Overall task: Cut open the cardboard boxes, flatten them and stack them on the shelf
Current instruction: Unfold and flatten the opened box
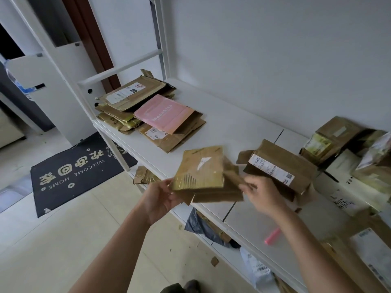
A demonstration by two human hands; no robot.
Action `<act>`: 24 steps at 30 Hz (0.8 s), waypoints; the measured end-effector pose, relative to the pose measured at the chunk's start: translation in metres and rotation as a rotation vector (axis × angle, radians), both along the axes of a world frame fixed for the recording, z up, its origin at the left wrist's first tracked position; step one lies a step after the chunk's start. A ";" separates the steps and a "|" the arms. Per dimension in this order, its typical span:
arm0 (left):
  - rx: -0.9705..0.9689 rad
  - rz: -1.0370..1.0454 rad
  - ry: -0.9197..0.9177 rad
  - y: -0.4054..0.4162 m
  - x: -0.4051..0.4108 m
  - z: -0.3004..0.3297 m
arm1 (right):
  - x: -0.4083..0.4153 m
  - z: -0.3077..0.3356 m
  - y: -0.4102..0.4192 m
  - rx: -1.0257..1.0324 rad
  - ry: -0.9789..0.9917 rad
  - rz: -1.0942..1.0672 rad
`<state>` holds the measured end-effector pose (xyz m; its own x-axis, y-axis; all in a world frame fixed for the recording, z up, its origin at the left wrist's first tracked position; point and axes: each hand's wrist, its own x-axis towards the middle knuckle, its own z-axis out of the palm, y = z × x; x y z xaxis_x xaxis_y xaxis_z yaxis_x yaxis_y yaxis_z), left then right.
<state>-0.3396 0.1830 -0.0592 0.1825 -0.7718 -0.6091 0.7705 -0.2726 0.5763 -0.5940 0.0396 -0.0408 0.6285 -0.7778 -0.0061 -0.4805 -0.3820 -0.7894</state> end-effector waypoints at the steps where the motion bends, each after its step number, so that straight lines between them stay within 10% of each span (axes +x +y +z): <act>1: 0.033 0.024 0.022 0.005 0.004 -0.005 | 0.000 -0.010 0.004 0.030 0.133 0.046; 9: 0.431 -0.109 -0.655 0.002 -0.009 -0.031 | 0.020 -0.040 0.016 0.045 0.480 0.130; 24: 0.547 -0.173 -0.723 -0.013 -0.013 -0.052 | 0.072 -0.104 0.044 -0.373 0.732 0.107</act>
